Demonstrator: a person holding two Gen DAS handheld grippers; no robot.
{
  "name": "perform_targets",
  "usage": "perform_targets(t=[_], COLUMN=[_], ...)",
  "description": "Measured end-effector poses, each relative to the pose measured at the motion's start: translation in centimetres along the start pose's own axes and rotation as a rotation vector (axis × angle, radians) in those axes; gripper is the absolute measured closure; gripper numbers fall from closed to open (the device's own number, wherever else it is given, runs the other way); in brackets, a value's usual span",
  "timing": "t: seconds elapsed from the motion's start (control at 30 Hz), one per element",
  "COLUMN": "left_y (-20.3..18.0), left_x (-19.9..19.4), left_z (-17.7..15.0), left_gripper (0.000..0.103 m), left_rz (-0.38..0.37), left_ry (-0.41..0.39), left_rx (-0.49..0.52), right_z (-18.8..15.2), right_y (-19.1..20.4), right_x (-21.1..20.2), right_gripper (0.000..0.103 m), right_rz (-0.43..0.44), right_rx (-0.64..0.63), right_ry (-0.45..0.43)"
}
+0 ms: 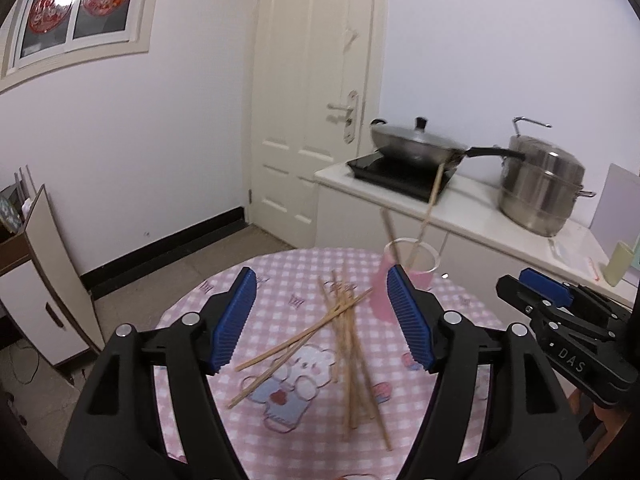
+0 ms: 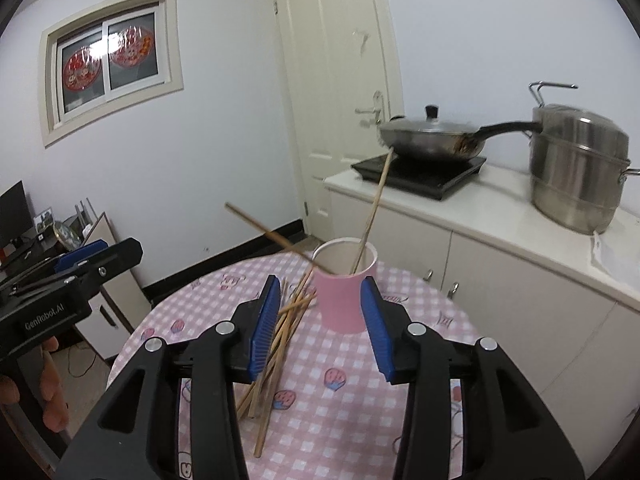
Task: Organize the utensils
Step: 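Move both grippers back down to the remaining chopsticks on the table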
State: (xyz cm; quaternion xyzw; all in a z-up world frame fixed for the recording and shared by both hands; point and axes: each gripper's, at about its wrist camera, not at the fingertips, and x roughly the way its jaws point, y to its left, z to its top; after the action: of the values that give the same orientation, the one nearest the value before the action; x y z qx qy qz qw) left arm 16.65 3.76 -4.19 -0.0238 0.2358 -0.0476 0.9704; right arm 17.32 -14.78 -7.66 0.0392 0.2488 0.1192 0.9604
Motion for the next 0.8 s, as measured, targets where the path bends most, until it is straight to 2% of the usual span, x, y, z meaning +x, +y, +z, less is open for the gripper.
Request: perform_targets(t=[0.27, 0.43, 0.6, 0.8], left_y=[4.1, 5.8, 4.7, 1.7], left_x=[2.6, 6.1, 9.9, 13.7], left_z=[-2.2, -3.8, -5.1, -5.4], left_gripper=[0.035, 0.036, 0.036, 0.036], left_rz=[0.041, -0.007, -0.064, -0.115], left_ry=[0.072, 0.17, 0.252, 0.288], left_rx=[-0.022, -0.024, 0.034, 0.112], right_z=[-2.2, -3.4, -4.5, -5.1], right_y=[2.3, 3.2, 2.6, 1.0], right_x=[3.9, 6.4, 8.2, 9.9], right_gripper=[0.064, 0.064, 0.064, 0.064], right_rz=[0.033, 0.043, 0.03, 0.004], right_rx=[-0.008, -0.009, 0.005, 0.028], right_ry=[0.096, 0.152, 0.186, 0.219])
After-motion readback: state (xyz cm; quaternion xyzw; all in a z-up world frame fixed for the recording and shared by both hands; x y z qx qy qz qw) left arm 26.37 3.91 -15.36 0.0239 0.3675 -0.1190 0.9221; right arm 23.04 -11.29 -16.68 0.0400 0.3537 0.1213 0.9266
